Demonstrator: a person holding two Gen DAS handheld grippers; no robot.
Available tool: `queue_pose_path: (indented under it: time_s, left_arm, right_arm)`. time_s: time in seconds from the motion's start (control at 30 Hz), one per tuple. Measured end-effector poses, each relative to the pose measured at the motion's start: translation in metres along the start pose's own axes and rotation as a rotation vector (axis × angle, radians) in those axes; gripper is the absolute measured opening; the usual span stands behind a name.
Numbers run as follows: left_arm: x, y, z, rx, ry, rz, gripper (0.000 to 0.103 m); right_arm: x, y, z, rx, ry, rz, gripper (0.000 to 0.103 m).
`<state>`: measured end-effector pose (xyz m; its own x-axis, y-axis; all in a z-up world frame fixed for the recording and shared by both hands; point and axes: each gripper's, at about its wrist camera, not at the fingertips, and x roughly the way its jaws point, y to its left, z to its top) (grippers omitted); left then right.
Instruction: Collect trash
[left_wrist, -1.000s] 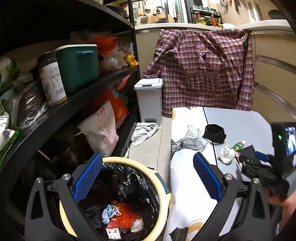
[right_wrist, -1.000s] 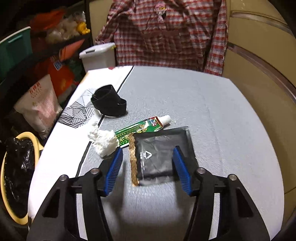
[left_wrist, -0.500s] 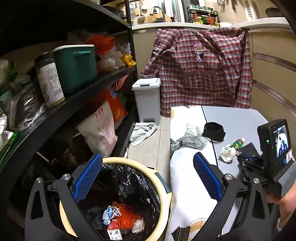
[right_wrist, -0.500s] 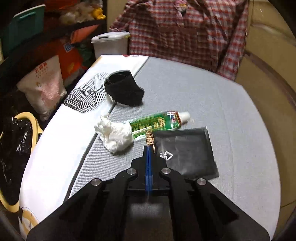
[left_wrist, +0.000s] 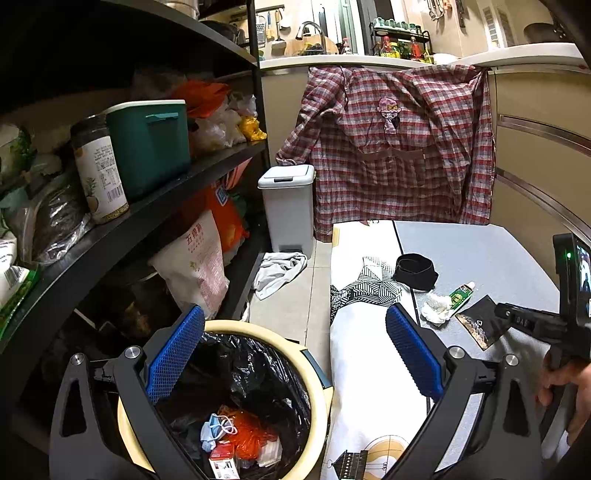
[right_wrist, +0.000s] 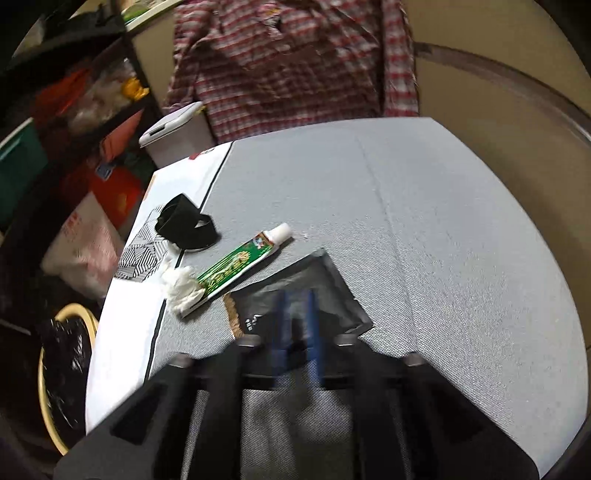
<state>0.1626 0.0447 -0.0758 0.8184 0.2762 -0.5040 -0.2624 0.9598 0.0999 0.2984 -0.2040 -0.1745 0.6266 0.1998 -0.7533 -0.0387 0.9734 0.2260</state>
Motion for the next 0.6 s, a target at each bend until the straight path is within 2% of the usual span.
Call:
queue_pose_path:
  time_s: [0.03,0.2,0.27,0.33,0.37,0.47,0.57,0.6]
  left_arm:
    - [0.0,0.001,-0.001,0.003,-0.001,0.003,0.095]
    - [0.005,0.007,-0.001,-0.013,0.015,0.014,0.095]
    - [0.008,0.008,-0.002,-0.02,0.02,0.016,0.095]
    - [0.009,0.008,-0.002,-0.02,0.022,0.017,0.095]
    - [0.009,0.008,-0.002,-0.019,0.023,0.017,0.095]
    - [0.01,0.005,-0.004,-0.013,0.024,0.013,0.095]
    - [0.008,0.002,-0.004,-0.003,0.019,0.009,0.095]
    - [0.007,0.001,-0.003,-0.001,0.018,0.008,0.095]
  right_arm:
    - [0.001,0.0,0.0,0.009,-0.006,-0.007,0.051]
    - [0.016,0.006,0.001,-0.008,0.016,-0.023,0.058]
    - [0.022,0.005,-0.002,-0.02,0.035,-0.043,0.064]
    - [0.026,0.007,-0.006,-0.066,0.025,-0.073,0.078]
    - [0.027,0.008,-0.007,-0.085,0.034,-0.064,0.082]
    - [0.028,0.015,-0.01,-0.136,0.046,-0.07,0.08]
    - [0.023,0.017,-0.009,-0.155,0.013,-0.032,0.037]
    - [0.022,0.017,-0.009,-0.158,0.009,-0.016,0.0]
